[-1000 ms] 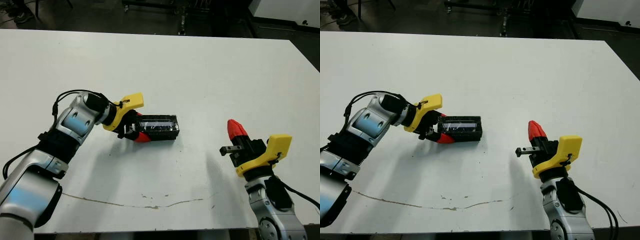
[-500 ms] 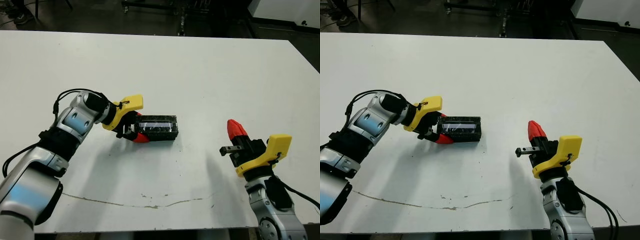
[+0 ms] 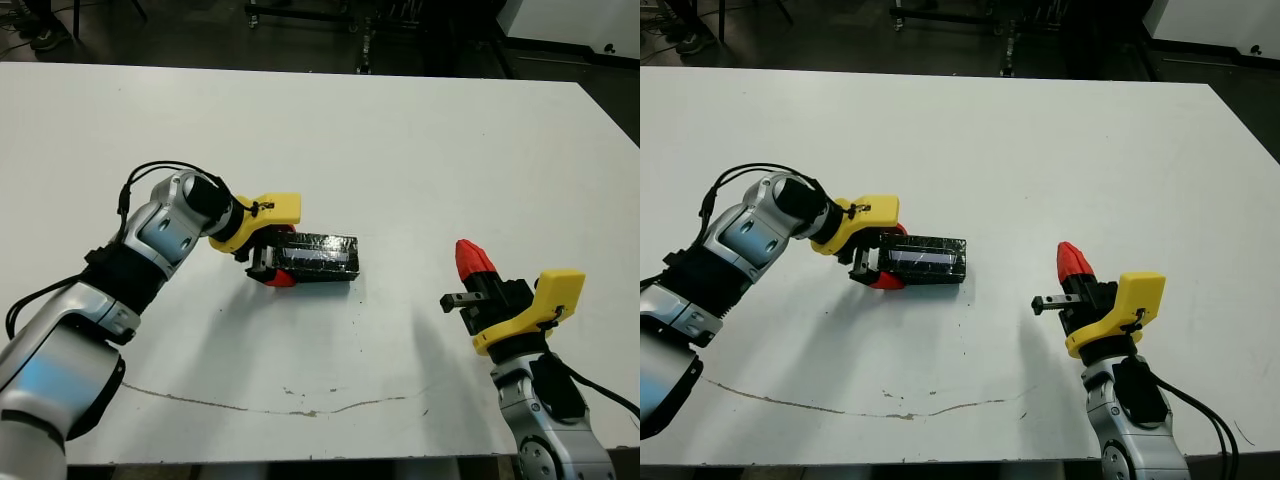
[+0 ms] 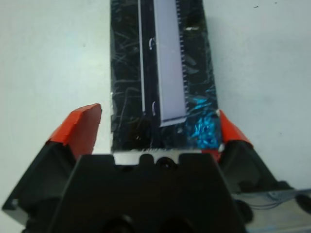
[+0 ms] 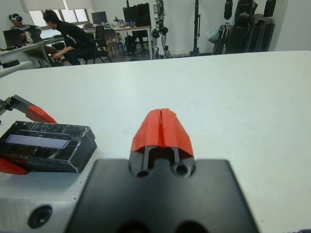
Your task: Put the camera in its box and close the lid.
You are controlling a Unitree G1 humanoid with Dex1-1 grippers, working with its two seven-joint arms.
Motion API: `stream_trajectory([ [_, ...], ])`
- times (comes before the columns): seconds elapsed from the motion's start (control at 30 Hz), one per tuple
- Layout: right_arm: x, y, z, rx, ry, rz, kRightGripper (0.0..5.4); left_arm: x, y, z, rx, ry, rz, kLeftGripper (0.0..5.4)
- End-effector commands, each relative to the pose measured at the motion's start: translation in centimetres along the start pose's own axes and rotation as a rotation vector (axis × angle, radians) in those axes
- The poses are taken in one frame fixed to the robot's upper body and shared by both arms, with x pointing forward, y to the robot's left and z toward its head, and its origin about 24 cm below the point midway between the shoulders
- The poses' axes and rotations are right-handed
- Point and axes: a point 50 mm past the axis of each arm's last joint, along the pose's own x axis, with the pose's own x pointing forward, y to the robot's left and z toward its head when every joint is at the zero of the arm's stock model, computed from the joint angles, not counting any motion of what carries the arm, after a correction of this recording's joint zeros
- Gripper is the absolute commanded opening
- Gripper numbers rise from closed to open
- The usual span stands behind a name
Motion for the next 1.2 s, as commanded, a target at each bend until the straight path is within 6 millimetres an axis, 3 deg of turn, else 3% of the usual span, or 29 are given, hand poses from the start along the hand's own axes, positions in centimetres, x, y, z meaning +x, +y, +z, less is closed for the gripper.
stream_trajectory([
  [0.03, -0.2, -0.3, -0.2, -0.008, 0.018, -0.008, 0.00, -0.1, -0.5, -3.2, -0.081, 0.134, 0.017, 5.37],
  [0.33, -0.3, -0.3, -0.2, 0.002, 0.020, -0.009, 0.00, -0.2, -0.6, -3.8, -0.171, 0.129, -0.002, 5.37],
  [0.63, -0.4, -0.3, -0.3, -0.002, 0.021, -0.011, 0.00, -1.0, -0.8, -4.1, -0.057, 0.127, 0.015, 5.37],
  [0.93, -0.3, -0.4, -0.3, -0.011, 0.016, -0.002, 0.00, -4.3, -1.3, -4.8, 0.016, 0.174, 0.030, 5.37],
  [1.2, -0.3, -0.4, -0.2, -0.005, 0.019, -0.005, 0.00, -8.2, -0.5, -4.6, 0.050, 0.247, 0.131, 5.37],
])
